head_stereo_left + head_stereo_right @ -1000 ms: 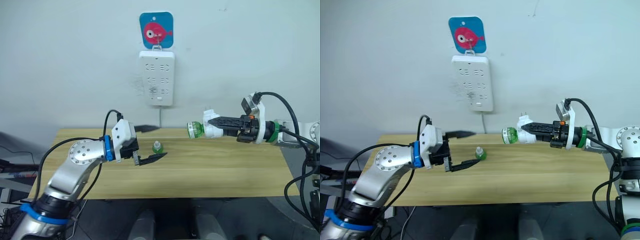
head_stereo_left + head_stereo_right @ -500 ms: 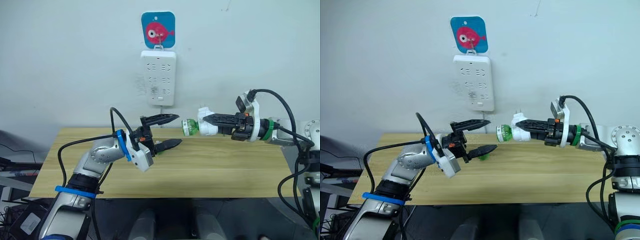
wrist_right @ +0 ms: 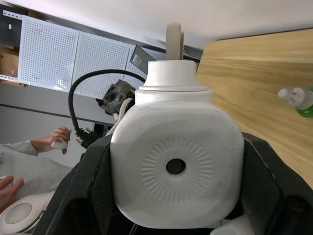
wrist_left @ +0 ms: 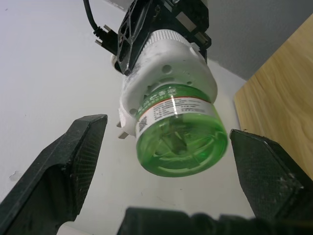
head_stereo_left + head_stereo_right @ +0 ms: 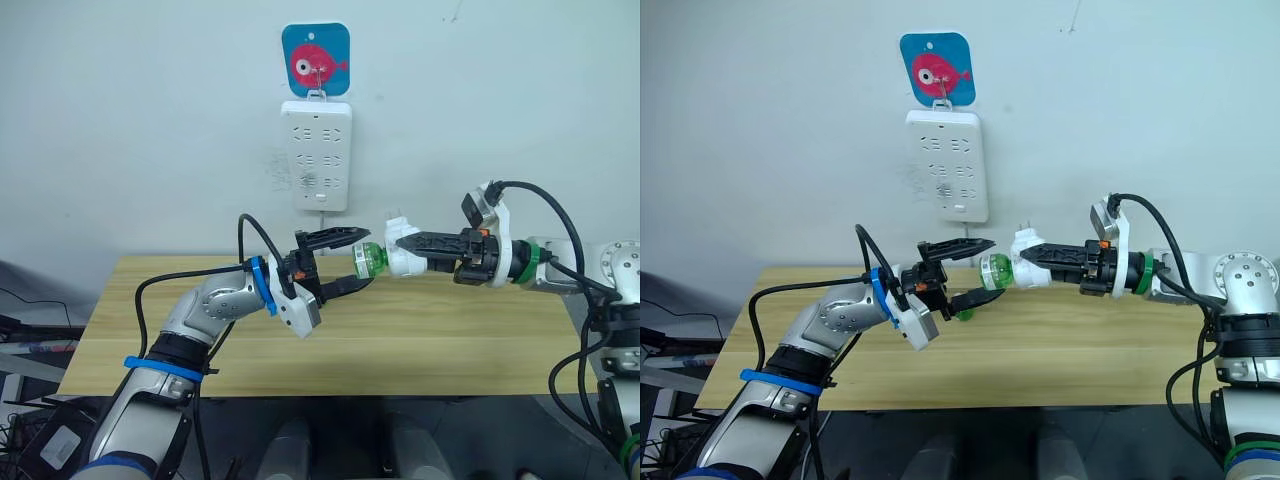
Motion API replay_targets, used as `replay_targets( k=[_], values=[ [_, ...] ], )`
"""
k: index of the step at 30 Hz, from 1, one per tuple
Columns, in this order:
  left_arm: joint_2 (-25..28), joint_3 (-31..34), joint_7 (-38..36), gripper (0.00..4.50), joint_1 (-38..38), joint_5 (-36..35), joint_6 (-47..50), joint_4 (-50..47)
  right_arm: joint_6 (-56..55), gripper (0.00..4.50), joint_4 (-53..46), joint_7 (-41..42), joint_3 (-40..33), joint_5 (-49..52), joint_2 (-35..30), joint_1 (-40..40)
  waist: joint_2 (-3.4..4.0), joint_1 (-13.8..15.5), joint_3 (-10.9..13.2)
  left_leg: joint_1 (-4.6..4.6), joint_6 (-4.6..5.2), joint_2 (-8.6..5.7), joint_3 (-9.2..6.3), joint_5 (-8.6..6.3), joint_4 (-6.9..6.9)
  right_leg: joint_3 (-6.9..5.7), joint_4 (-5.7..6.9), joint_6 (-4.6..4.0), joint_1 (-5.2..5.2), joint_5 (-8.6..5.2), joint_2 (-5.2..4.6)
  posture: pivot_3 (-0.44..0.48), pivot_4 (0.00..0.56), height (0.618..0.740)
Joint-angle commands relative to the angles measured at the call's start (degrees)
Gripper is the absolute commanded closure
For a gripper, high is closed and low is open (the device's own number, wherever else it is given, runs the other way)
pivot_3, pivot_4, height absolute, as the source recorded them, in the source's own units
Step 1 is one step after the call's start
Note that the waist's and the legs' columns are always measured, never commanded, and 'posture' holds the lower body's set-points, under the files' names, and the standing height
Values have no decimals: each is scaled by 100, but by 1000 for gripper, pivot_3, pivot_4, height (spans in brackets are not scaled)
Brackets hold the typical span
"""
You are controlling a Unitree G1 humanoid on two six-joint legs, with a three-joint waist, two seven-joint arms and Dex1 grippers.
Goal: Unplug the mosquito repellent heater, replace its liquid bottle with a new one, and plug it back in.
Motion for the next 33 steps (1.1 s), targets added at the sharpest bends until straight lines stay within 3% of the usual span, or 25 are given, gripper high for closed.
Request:
replay_targets(
  k=[1,5,11,15,19,21,23,30,33],
  values=[
    [8,-61,140,1115,-84,-96,-100,-134,-7,1525,-208,86,-137,202,4,-22,0,-1,0,0,0,0,0,0,0,0,0,0,0,0,0,-82,219,740],
    [82,-175,110,2243,-18,-189,-185,-225,-15,1525,-137,65,-117,202,23,-56,0,-2,0,1,1,1,-1,0,0,-1,1,0,0,0,0,-79,222,740],
    [219,-477,-264,2243,92,-884,264,-465,15,1525,-123,89,-69,202,-28,-64,0,-4,0,0,0,0,-4,0,0,-1,0,0,0,0,0,-76,225,740],
    [530,-994,-1838,2243,313,-3538,2697,-1656,188,1525,-227,362,-8,202,-237,-57,2,-11,2,-3,1,1,-11,0,-1,-2,-4,-1,0,0,-1,-79,227,740],
    [1055,-753,-2584,2243,275,-6426,6413,-3086,389,1525,-399,746,100,202,-551,29,7,-33,13,-6,5,2,-22,-3,0,-6,-8,-2,0,-1,-2,-79,229,740],
    [1369,-415,-2286,2243,-2,-8508,8666,-3232,398,1525,-541,887,149,137,-669,76,12,-48,17,-5,7,3,-30,-4,0,-13,-7,-2,0,-1,0,-78,227,740],
    [1483,-165,-1887,2243,-103,-9760,10053,-3057,342,1525,-602,966,200,158,-738,93,13,-83,18,-6,10,3,-38,-4,0,-17,-8,-2,2,-1,1,-76,224,740],
    [1375,203,-810,2243,342,-11800,12371,-2264,202,1525,-818,1112,344,202,-898,95,11,-192,28,4,5,1,-27,-2,-1,-15,-3,0,4,-2,15,-91,218,740],
    [1348,341,-484,2243,593,-12306,12796,-2058,120,1525,-924,1087,355,108,-983,173,13,-217,29,8,-1,1,-22,2,-1,-11,0,0,4,-2,16,-101,216,740]
  ],
)
